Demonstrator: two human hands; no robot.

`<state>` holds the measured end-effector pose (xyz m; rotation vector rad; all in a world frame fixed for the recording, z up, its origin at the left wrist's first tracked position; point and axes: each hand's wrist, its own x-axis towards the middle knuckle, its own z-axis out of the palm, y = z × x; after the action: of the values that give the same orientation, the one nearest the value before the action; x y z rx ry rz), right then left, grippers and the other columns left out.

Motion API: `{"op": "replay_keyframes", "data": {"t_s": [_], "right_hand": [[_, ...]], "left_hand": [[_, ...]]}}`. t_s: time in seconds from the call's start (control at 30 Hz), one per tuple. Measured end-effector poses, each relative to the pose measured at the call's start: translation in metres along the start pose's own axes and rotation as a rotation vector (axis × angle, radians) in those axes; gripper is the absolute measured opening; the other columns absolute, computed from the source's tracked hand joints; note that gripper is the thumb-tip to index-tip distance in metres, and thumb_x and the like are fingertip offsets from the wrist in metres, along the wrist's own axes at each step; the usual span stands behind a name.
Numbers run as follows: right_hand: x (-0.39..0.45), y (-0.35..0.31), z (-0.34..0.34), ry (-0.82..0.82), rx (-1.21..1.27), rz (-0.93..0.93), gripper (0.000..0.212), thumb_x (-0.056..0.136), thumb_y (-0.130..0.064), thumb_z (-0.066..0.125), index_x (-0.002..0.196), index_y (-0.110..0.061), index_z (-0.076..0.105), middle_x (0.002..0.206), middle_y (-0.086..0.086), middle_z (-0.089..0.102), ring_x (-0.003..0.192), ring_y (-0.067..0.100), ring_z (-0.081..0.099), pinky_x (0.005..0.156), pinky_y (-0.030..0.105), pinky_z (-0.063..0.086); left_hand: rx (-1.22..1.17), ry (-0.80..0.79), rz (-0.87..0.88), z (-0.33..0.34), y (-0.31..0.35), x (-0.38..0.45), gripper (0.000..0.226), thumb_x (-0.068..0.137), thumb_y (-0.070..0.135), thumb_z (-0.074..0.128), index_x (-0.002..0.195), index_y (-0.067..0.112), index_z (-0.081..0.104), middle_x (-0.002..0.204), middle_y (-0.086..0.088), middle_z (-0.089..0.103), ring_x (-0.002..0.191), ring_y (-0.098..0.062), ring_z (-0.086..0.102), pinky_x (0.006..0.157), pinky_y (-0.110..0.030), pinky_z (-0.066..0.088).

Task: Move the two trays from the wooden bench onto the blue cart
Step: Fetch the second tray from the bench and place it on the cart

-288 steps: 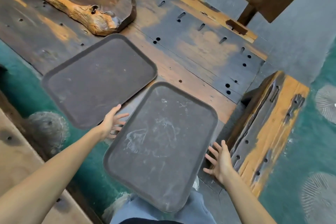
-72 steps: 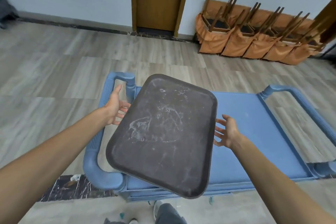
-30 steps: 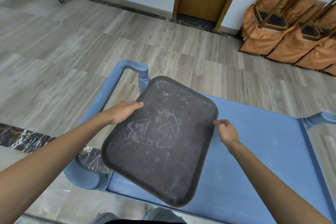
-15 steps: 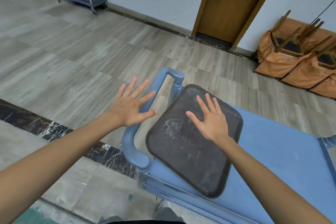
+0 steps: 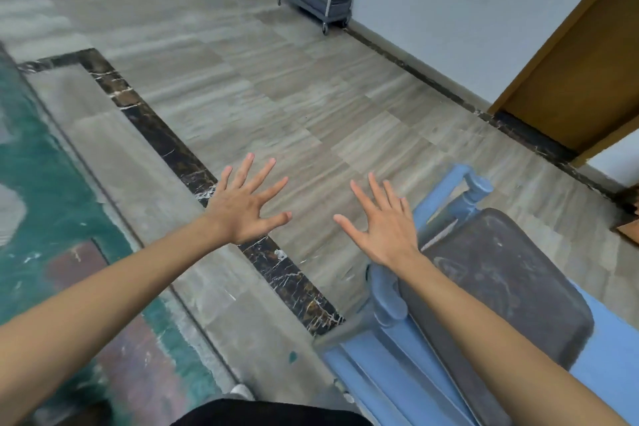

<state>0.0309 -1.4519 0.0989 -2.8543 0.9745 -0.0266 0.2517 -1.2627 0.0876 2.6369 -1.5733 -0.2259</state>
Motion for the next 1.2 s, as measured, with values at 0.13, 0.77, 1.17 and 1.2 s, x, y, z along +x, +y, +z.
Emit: {"op": "replay_keyframes", "data": {"t_s": [0.13, 0.77, 1.17, 1.2], "right_hand": [[0.022, -0.062, 0.025, -0.071, -0.019, -0.132, 0.088, 0.084, -0.091, 0.012, 0.160, -0.048, 0.010, 0.171, -0.009, -0.008, 0.158, 0.020, -0.006, 0.125, 0.052, 0.004], [0.120, -0.318, 0.124, -0.337, -0.035, -0.620, 0.093, 0.080, -0.094, 0.007, 0.161, -0.048, 0.008, 0.171, -0.008, -0.009, 0.157, 0.018, -0.010, 0.125, 0.047, 0.001], [0.211, -0.484, 0.173, -0.457, -0.069, -0.778, 0.093, 0.081, -0.093, 0.009, 0.162, -0.045, 0.007, 0.172, -0.006, -0.007, 0.158, 0.023, -0.009, 0.126, 0.051, 0.006], [0.218, -0.495, 0.177, -0.466, -0.074, -0.788, 0.093, 0.082, -0.092, 0.009, 0.162, -0.045, 0.007, 0.172, -0.005, -0.007, 0.158, 0.023, -0.009, 0.126, 0.051, 0.007]], "left_hand": [[0.000, -0.039, -0.150, 0.009, -0.058, -0.043, 0.094, 0.073, 0.092, -0.002, 0.156, 0.050, 0.007, 0.165, 0.012, -0.019, 0.150, -0.026, -0.028, 0.121, -0.057, -0.014], [-0.084, -0.151, -0.774, 0.051, -0.242, -0.207, 0.103, 0.068, 0.091, -0.010, 0.159, 0.043, -0.001, 0.166, 0.008, -0.021, 0.151, -0.026, -0.026, 0.119, -0.058, -0.013], [-0.132, -0.207, -0.978, 0.064, -0.374, -0.201, 0.093, 0.074, 0.087, -0.007, 0.157, 0.044, -0.008, 0.165, 0.005, -0.024, 0.150, -0.028, -0.028, 0.120, -0.057, -0.011], [-0.144, -0.200, -0.998, 0.066, -0.383, -0.199, 0.092, 0.075, 0.087, -0.006, 0.157, 0.044, -0.008, 0.165, 0.006, -0.023, 0.150, -0.027, -0.028, 0.120, -0.057, -0.012]]}}
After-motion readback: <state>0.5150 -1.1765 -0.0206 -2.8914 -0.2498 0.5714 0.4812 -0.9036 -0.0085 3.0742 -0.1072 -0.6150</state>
